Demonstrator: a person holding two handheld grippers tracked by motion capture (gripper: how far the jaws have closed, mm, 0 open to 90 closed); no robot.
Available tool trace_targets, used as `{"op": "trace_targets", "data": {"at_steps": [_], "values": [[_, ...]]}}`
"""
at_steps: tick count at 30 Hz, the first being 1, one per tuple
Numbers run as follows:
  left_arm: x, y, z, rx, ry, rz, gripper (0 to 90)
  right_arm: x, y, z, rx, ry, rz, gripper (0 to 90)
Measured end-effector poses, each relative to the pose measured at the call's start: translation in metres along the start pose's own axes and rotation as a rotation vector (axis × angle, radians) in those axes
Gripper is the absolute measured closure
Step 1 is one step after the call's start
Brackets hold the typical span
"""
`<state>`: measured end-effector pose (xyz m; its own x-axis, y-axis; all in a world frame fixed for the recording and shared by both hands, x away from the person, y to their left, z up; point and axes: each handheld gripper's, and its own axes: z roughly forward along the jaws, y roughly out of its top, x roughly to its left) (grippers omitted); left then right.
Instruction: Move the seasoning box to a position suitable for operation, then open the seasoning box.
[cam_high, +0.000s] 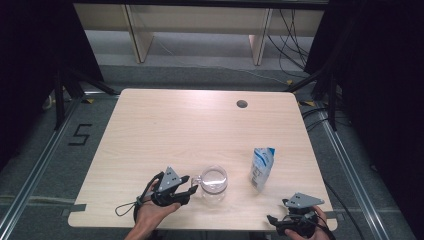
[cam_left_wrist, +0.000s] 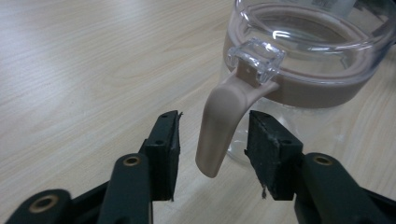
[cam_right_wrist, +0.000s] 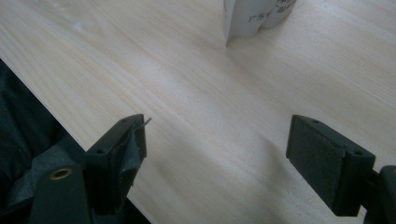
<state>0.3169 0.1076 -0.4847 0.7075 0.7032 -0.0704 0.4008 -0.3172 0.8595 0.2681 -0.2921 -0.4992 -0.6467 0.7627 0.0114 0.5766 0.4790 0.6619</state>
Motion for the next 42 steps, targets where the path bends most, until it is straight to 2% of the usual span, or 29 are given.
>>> {"op": "trace_targets", "data": {"at_steps": [3,4,7,8,12,13,14,17,19,20,21,25,26,27,29,30,32,33,36,37,38,39,41,42], "values": [[0.000,0.001,-0.004,0.000,-0.002,0.013,43.7,0.001,0.001,-0.001,0.000,0.006,0.007,21.9],[-0.001,0.001,-0.008,-0.007,-0.003,-0.002,42.4,0.000,0.002,-0.001,-0.033,0.010,-0.015,22.4],[-0.002,0.001,-0.012,-0.014,-0.015,0.002,40.8,0.001,0.003,-0.003,-0.038,0.016,-0.015,23.3],[-0.003,0.002,-0.015,-0.017,-0.020,-0.004,38.5,0.004,0.003,-0.003,-0.057,0.015,0.007,23.3],[-0.004,0.002,-0.019,-0.021,-0.031,-0.027,34.5,0.003,0.004,-0.003,-0.068,0.023,-0.003,23.6],[-0.004,0.002,-0.020,-0.020,-0.033,-0.025,34.4,0.003,0.004,-0.003,-0.072,0.021,-0.011,23.6],[-0.005,0.002,-0.021,-0.023,-0.038,-0.051,34.3,0.002,0.004,-0.003,-0.076,0.028,-0.014,23.7],[-0.005,0.003,-0.023,-0.023,-0.039,-0.043,33.7,0.001,0.004,-0.003,-0.084,0.034,-0.025,23.7],[-0.005,0.004,-0.024,-0.028,-0.048,-0.061,33.4,0.001,0.004,-0.003,-0.086,0.034,-0.025,23.7],[-0.004,0.005,-0.026,-0.027,-0.039,-0.052,33.2,0.003,0.003,-0.004,-0.074,0.023,-0.002,23.7],[-0.004,0.005,-0.026,-0.031,-0.046,-0.060,33.3,0.002,0.004,-0.004,-0.080,0.026,-0.017,23.7],[-0.005,0.004,-0.026,-0.036,-0.053,-0.077,33.2,0.003,0.004,-0.004,-0.079,0.021,-0.022,23.6],[-0.005,0.005,-0.026,-0.034,-0.052,-0.077,33.3,0.003,0.004,-0.003,-0.082,0.022,-0.025,23.7],[-0.006,0.006,-0.028,-0.027,-0.052,-0.058,33.6,0.005,0.006,-0.004,-0.069,0.025,-0.007,23.7],[-0.006,0.006,-0.028,-0.028,-0.061,-0.056,34.0,0.007,0.005,-0.004,-0.067,0.024,0.003,23.7],[-0.007,0.008,-0.028,-0.035,-0.061,-0.060,35.8,0.006,0.006,-0.003,-0.086,0.020,-0.035,24.0],[-0.007,0.009,-0.028,-0.036,-0.068,-0.058,37.2,0.006,0.006,-0.003,-0.084,0.023,-0.028,24.1],[-0.008,0.011,-0.029,-0.043,-0.076,-0.048,41.1,0.006,0.006,-0.003,-0.084,0.024,-0.025,24.1],[-0.009,0.014,-0.030,-0.062,-0.077,-0.055,46.1,0.006,0.006,-0.003,-0.080,0.026,-0.018,24.1],[-0.009,0.017,-0.032,-0.077,-0.089,-0.042,54.3,0.006,0.007,-0.003,-0.091,0.024,-0.034,24.2],[-0.010,0.019,-0.033,-0.089,-0.085,-0.046,57.4,0.006,0.007,-0.002,-0.093,0.031,-0.037,24.4],[-0.009,0.021,-0.034,-0.095,-0.085,-0.032,61.4,0.007,0.007,-0.003,-0.087,0.031,-0.024,24.8],[-0.009,0.023,-0.035,-0.107,-0.082,-0.028,67.8,0.007,0.007,-0.002,-0.094,0.030,-0.044,25.0],[-0.008,0.025,-0.036,-0.114,-0.074,-0.026,67.8,0.007,0.007,-0.002,-0.094,0.030,-0.044,25.0]]}}
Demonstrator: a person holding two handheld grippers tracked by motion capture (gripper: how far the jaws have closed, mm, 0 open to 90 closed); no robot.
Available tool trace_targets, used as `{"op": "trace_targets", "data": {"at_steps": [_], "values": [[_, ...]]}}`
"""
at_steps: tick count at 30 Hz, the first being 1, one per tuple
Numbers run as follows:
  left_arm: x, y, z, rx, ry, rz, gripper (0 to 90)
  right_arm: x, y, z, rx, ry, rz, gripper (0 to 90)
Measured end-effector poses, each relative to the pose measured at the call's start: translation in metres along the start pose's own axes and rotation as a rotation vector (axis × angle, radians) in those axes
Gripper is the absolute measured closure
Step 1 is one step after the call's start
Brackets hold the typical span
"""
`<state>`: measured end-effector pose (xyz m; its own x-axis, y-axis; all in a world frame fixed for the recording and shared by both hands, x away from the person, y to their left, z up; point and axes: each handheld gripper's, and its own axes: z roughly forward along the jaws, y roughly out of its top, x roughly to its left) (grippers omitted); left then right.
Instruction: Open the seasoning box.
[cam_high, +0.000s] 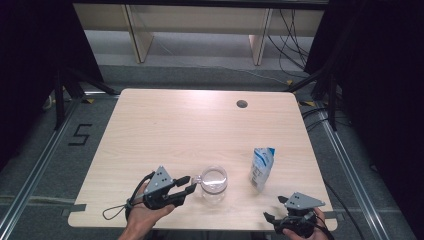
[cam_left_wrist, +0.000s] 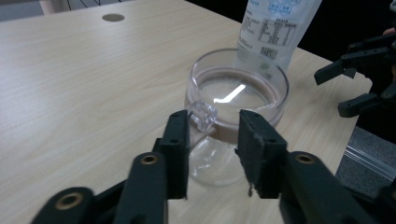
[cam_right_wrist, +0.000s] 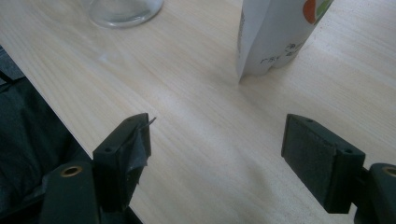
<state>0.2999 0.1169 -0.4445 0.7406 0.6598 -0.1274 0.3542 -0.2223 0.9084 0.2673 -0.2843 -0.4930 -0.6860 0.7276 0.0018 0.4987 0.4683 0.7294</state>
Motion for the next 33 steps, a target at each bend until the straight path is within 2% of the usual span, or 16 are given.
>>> {"op": "trace_targets", "data": {"at_steps": [1,2,3,5,6,8,9,13,15,20,28,29,32,33], "values": [[0.000,0.001,-0.001,-0.003,0.002,-0.008,70.4,0.001,0.001,0.000,0.003,0.009,0.007,25.1],[0.001,0.003,0.000,-0.019,-0.005,-0.013,72.7,0.002,0.001,-0.001,0.004,-0.006,0.021,25.3],[0.002,0.007,-0.001,-0.021,0.012,-0.003,76.6,0.003,0.002,0.000,-0.012,0.002,0.005,26.4],[0.002,0.008,0.000,-0.028,0.003,-0.007,79.0,0.004,0.003,0.000,-0.012,0.009,0.008,26.6],[0.001,0.010,0.001,-0.020,0.007,0.000,79.8,0.005,0.005,-0.001,-0.025,-0.004,-0.012,26.9],[0.002,0.011,0.004,-0.013,0.007,0.009,81.2,0.007,0.005,-0.001,-0.027,0.002,-0.007,27.5],[0.001,0.011,0.006,-0.021,0.006,-0.003,82.1,0.007,0.006,0.000,-0.032,-0.004,-0.022,27.6],[0.002,0.013,0.012,-0.006,0.020,0.015,84.2,0.010,0.007,0.001,-0.028,0.018,-0.024,28.6],[0.003,0.013,0.013,-0.005,0.019,0.015,85.7,0.011,0.008,0.000,-0.037,-0.001,-0.036,29.6],[0.007,0.011,0.018,0.005,0.028,0.005,88.7,0.011,0.009,0.001,-0.041,0.006,-0.058,30.1],[0.007,0.008,0.022,0.008,0.022,0.009,89.3,0.016,0.011,0.002,-0.040,0.011,-0.041,31.2],[0.007,0.008,0.022,0.006,0.022,0.010,89.3,0.016,0.012,0.002,-0.050,0.002,-0.059,31.7],[0.007,0.008,0.022,0.005,0.020,0.011,89.3,0.018,0.013,0.003,-0.053,0.015,-0.057,32.8],[0.007,0.007,0.022,0.003,0.021,0.012,89.3,0.018,0.014,0.003,-0.065,0.011,-0.070,34.0]]}}
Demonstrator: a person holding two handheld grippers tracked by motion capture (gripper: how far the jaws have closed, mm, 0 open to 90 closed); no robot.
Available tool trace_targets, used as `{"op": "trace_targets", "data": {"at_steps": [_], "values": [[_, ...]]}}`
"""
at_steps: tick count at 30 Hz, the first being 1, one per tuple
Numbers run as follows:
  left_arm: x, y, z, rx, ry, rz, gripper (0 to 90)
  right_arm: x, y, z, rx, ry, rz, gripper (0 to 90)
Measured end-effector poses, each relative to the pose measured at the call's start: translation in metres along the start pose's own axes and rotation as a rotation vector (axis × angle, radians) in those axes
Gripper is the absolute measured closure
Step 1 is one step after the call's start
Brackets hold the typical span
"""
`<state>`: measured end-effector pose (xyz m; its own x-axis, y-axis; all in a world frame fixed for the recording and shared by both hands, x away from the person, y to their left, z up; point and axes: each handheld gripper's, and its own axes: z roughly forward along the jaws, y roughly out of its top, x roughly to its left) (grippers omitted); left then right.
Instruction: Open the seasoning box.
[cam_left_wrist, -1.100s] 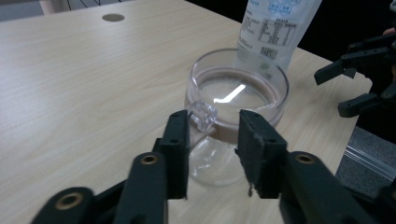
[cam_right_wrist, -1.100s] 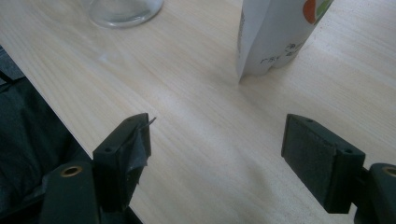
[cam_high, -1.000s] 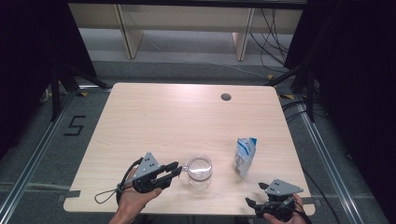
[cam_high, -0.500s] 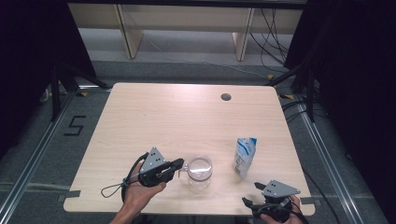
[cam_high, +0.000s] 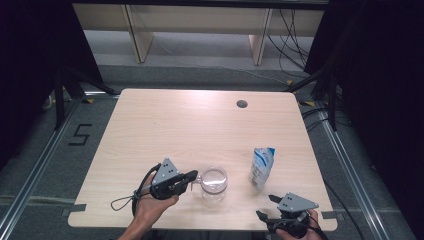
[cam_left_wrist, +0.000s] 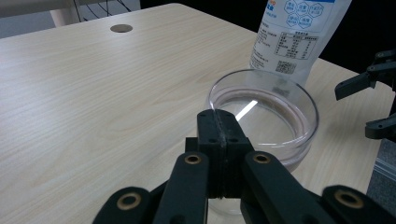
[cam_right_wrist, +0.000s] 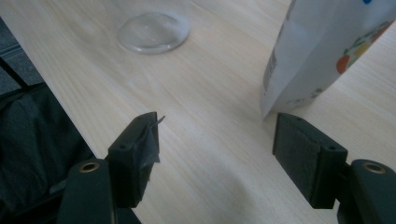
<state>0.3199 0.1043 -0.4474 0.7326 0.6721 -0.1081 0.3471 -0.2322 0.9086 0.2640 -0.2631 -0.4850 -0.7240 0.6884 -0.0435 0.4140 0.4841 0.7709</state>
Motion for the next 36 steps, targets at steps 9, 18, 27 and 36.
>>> {"op": "trace_targets", "data": {"at_steps": [9,18,27,36], "values": [[0.000,-0.002,0.000,-0.013,-0.002,0.001,89.2,0.008,0.011,0.007,-0.061,0.038,-0.004,46.2],[0.000,-0.003,0.000,-0.022,-0.001,0.006,89.2,0.011,0.023,0.014,-0.127,0.040,-0.036,60.0],[0.001,-0.005,0.000,-0.028,-0.003,0.013,89.2,0.017,0.037,0.024,-0.165,0.048,-0.062,68.8],[0.001,-0.006,0.000,-0.038,0.003,0.001,89.2,0.017,0.048,0.031,-0.198,0.055,-0.086,77.7]]}}
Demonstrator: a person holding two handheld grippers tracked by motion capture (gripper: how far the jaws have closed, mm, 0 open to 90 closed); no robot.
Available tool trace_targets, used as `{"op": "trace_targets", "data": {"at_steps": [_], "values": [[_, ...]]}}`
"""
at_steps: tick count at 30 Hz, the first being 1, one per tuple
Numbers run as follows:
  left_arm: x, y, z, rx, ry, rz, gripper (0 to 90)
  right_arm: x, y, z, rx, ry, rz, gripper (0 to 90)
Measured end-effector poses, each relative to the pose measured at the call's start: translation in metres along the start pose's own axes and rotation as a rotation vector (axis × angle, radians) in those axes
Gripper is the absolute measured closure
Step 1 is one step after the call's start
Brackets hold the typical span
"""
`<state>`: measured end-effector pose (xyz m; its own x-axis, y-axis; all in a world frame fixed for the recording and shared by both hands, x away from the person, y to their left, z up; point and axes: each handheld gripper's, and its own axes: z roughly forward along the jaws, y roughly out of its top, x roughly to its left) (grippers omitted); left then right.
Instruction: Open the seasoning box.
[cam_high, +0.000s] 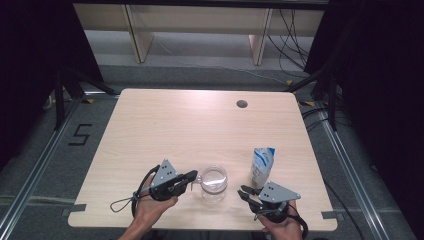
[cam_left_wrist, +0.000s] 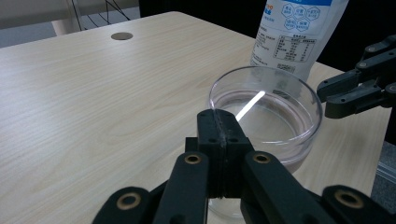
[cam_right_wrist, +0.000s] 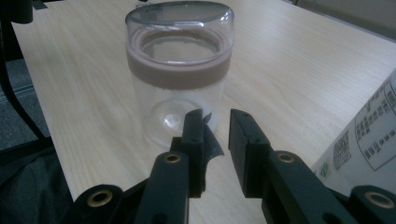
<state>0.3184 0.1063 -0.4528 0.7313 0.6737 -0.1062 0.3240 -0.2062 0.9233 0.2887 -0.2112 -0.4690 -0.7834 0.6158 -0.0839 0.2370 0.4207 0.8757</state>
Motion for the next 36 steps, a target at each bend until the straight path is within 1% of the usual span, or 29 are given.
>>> {"op": "trace_targets", "data": {"at_steps": [1,4,5,6,9,11,12,13,14,15,18,20,22,24,25,26,28,30,31,32,33,34,36], "values": [[0.001,0.000,0.000,0.001,-0.001,0.009,89.2,0.000,0.001,0.001,-0.004,0.001,0.002,78.5],[0.001,0.000,0.000,0.000,-0.002,0.012,89.1,0.000,0.002,0.002,-0.003,0.000,-0.002,79.6],[0.001,0.000,0.000,0.000,-0.004,0.011,89.2,0.000,0.003,0.004,-0.005,0.010,-0.002,80.2],[0.001,0.000,0.000,0.000,-0.004,0.011,89.1,0.000,0.003,0.004,-0.005,0.010,-0.002,80.2],[0.001,0.000,-0.001,0.003,0.000,0.022,89.1,0.000,0.004,0.007,-0.008,0.011,-0.002,81.9],[0.001,0.000,0.000,0.000,-0.003,0.017,89.1,0.001,0.005,0.008,-0.007,0.018,0.007,82.4],[0.002,-0.001,0.000,-0.004,-0.003,0.019,89.1,0.003,0.006,0.009,-0.005,0.019,0.027,83.0],[0.002,-0.001,0.000,-0.004,-0.003,0.019,89.1,0.003,0.006,0.009,-0.005,0.019,0.027,83.0],[0.001,-0.001,0.000,-0.004,-0.004,0.015,89.1,0.002,0.007,0.010,-0.011,0.025,0.001,83.5],[0.001,-0.001,-0.001,0.005,0.002,0.019,89.1,0.002,0.009,0.012,-0.015,0.025,-0.013,84.4],[0.003,-0.002,0.000,-0.001,-0.007,0.016,89.1,0.002,0.010,0.012,-0.013,0.021,-0.005,84.8],[0.002,-0.002,0.000,-0.003,-0.005,0.018,89.0,0.002,0.013,0.014,-0.022,0.036,-0.019,86.0],[0.002,-0.002,0.001,-0.004,-0.005,0.018,89.0,0.002,0.014,0.014,-0.022,0.034,-0.022,86.2],[0.003,-0.002,0.001,-0.004,-0.007,0.017,88.9,0.004,0.017,0.016,-0.041,0.030,-0.018,87.0],[0.003,-0.002,0.001,-0.004,-0.007,0.017,88.9,0.004,0.017,0.016,-0.041,0.030,-0.018,87.0],[0.003,-0.002,0.001,-0.005,-0.007,0.017,88.9,0.004,0.021,0.018,-0.041,0.042,-0.028,87.4],[0.003,-0.003,0.000,0.001,-0.009,0.024,88.8,0.006,0.023,0.021,-0.043,0.037,-0.032,87.5],[0.004,-0.003,0.000,0.005,-0.010,0.027,88.8,0.006,0.024,0.023,-0.042,0.043,-0.038,87.6],[0.003,-0.003,0.000,0.002,-0.003,0.016,88.8,0.005,0.026,0.024,-0.036,0.046,-0.039,87.9],[0.003,-0.003,0.000,0.000,-0.005,0.015,88.8,0.005,0.026,0.024,-0.036,0.046,-0.039,87.9],[0.003,-0.003,0.001,-0.010,-0.010,0.013,88.8,0.004,0.027,0.024,-0.050,0.044,-0.037,88.1],[0.003,-0.003,0.000,-0.001,-0.005,0.016,88.8,0.004,0.028,0.024,-0.055,0.043,-0.032,88.2],[0.003,-0.003,0.001,-0.006,-0.011,0.014,88.6,0.004,0.029,0.023,-0.048,0.045,-0.039,88.3]]}}
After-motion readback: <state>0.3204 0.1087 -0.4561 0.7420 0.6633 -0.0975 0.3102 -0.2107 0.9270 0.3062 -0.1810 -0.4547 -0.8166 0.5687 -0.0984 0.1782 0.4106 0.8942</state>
